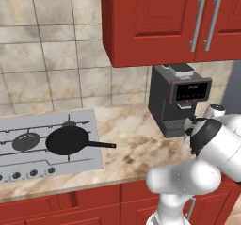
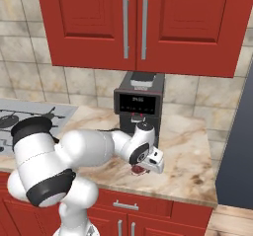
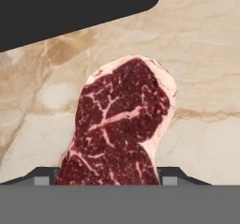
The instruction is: Place both pans onto different burners. Then place the garlic and the steak on different pans.
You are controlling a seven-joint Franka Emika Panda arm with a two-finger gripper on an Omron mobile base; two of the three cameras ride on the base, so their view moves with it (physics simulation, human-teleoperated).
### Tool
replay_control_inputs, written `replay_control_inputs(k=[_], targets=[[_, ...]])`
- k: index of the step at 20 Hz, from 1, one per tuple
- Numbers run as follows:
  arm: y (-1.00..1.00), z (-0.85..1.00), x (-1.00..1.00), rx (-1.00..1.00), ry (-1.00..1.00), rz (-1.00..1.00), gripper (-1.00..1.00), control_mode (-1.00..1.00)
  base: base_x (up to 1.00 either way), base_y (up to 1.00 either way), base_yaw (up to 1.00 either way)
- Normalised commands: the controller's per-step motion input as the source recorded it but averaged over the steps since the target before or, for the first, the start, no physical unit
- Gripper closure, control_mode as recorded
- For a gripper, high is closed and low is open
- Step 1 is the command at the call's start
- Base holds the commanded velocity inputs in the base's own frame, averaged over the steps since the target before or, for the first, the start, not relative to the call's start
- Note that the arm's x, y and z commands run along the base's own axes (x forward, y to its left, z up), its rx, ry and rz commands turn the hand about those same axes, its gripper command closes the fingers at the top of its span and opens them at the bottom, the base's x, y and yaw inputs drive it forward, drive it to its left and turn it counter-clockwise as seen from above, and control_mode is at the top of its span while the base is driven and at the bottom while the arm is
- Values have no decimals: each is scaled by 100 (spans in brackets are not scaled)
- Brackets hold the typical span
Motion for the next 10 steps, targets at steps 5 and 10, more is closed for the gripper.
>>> replay_control_inputs(k=[5, 10], targets=[[1, 26, -71, 0, -17, 0, 100, -100, 0, 0, 0], [10, 37, -35, -1, -7, 0, 100, -100, 0, 0, 0]])
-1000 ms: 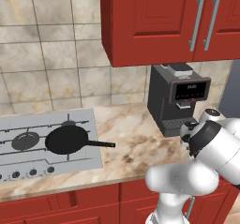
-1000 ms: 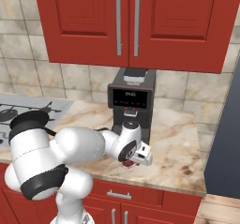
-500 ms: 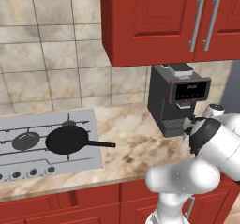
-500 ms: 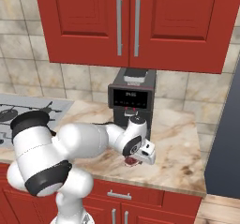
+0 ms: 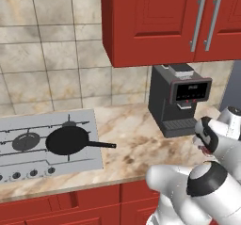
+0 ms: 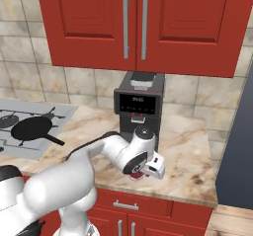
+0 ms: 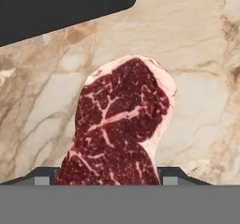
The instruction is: Place both pans onto different burners. Then place the garlic and the steak on different pans.
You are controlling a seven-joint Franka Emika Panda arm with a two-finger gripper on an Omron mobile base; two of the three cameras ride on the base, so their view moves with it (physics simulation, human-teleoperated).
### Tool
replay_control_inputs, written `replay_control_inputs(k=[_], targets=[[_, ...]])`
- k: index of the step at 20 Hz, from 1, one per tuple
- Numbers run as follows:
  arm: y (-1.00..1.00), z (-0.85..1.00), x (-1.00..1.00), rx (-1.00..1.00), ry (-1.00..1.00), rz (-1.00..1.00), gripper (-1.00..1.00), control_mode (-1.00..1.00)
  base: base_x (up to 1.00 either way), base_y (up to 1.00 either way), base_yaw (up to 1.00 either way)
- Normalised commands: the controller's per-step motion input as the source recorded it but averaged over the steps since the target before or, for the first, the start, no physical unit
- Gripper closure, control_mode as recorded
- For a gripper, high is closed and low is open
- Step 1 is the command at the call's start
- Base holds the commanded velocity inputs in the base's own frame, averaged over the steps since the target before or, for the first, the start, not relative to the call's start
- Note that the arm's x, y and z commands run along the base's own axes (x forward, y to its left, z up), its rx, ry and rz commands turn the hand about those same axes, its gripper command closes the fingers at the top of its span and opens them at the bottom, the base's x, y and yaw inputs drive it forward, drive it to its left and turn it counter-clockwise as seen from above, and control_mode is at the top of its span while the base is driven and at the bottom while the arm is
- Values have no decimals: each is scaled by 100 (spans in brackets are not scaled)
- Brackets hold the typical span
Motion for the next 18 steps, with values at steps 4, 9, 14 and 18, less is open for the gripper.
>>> replay_control_inputs(k=[4, 9, 14, 18], targets=[[30, 30, -9, -2, 0, 0, 100, -100, 0, 0, 0], [33, 47, -1, -1, 0, 0, 100, -100, 0, 0, 0], [9, 45, 0, 0, 0, 0, 100, -100, 0, 0, 0], [5, 50, -1, 0, 0, 0, 100, -100, 0, 0, 0]])
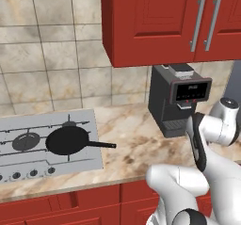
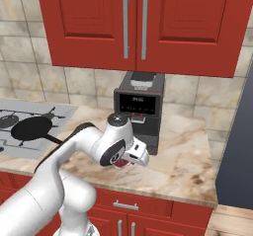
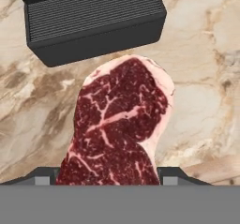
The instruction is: Place both pans onto different burners. Then place the garlic and the steak on different pans.
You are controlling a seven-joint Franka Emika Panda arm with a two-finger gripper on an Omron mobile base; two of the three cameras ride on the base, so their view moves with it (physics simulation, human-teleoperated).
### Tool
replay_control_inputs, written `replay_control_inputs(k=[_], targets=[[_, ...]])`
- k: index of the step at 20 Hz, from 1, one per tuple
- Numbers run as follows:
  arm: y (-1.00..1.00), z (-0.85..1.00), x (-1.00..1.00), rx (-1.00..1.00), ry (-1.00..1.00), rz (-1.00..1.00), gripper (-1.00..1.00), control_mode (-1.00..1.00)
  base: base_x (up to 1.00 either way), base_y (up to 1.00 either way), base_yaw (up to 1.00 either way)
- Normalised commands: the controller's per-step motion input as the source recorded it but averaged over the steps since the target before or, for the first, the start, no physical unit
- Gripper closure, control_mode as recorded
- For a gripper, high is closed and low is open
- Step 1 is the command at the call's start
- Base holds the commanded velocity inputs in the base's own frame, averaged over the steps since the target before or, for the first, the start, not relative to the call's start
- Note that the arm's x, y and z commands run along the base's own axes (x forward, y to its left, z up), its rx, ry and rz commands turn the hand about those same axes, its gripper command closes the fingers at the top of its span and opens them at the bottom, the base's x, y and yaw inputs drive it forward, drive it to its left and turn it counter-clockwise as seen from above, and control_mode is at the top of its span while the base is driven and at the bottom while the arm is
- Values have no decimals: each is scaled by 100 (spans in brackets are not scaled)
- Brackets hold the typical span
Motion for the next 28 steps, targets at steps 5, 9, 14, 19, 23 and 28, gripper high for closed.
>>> replay_control_inputs(k=[5, 9, 14, 19, 23, 28], targets=[[3, 35, -1, 0, 0, 4, 100, -100, 0, 0, 0], [15, 36, 0, 0, 0, 2, 100, -100, 0, 0, 0], [5, 6, 0, 0, 0, 1, 100, 100, -12, 29, 3], [0, 0, 0, 0, 0, 0, 100, 100, -33, 83, 0], [0, 0, 0, 0, 0, 0, 100, 100, -23, 96, 0], [0, 0, 0, 0, 0, 0, 100, 100, 3, 88, 0]])
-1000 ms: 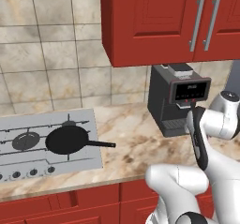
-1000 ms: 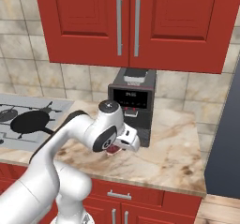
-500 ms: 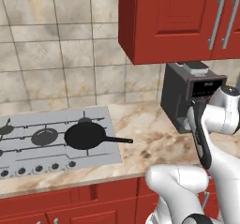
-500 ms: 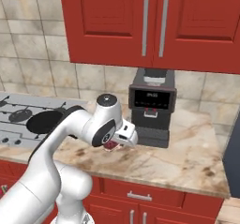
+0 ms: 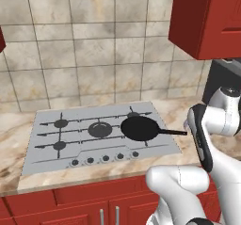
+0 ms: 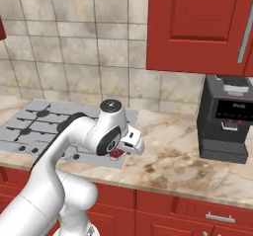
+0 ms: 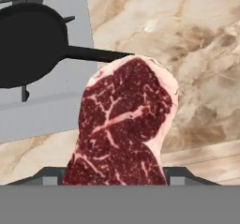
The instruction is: Place both pans onto different burners. Then place the garlic and the steak on different pans.
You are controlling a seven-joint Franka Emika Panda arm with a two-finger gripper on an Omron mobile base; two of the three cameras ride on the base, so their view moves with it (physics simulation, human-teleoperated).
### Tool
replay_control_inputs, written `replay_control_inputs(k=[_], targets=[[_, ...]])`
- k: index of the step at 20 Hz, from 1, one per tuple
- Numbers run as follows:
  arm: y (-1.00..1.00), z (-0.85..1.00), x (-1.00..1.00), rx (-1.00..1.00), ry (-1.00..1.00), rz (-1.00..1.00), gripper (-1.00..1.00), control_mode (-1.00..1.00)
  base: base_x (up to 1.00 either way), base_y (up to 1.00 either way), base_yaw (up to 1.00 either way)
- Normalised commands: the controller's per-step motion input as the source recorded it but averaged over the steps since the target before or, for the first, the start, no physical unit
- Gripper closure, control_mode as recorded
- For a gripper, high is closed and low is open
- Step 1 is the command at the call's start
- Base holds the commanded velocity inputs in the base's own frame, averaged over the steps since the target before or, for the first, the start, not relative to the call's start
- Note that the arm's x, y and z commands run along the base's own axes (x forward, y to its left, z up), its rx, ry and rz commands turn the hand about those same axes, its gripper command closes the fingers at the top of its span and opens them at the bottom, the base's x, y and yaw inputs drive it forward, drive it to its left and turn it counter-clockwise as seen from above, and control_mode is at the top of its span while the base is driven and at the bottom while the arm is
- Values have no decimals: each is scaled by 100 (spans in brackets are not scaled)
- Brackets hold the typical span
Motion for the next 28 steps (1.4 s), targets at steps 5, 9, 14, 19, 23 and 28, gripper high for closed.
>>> replay_control_inputs(k=[5, 9, 14, 19, 23, 28], targets=[[0, 0, 0, 0, 0, 0, 100, 100, 22, 69, 0], [0, 0, 0, 0, 0, 0, 100, 100, 38, 33, 0], [0, 0, 0, 0, 0, 0, 100, 100, 39, 23, 1], [0, 0, 0, 0, 0, 0, 100, 100, 48, 30, 2], [36, 0, 50, -2, 0, 2, 100, -100, 14, 10, 1], [42, 0, 75, -2, 0, 1, 100, -100, 0, 0, 0]])
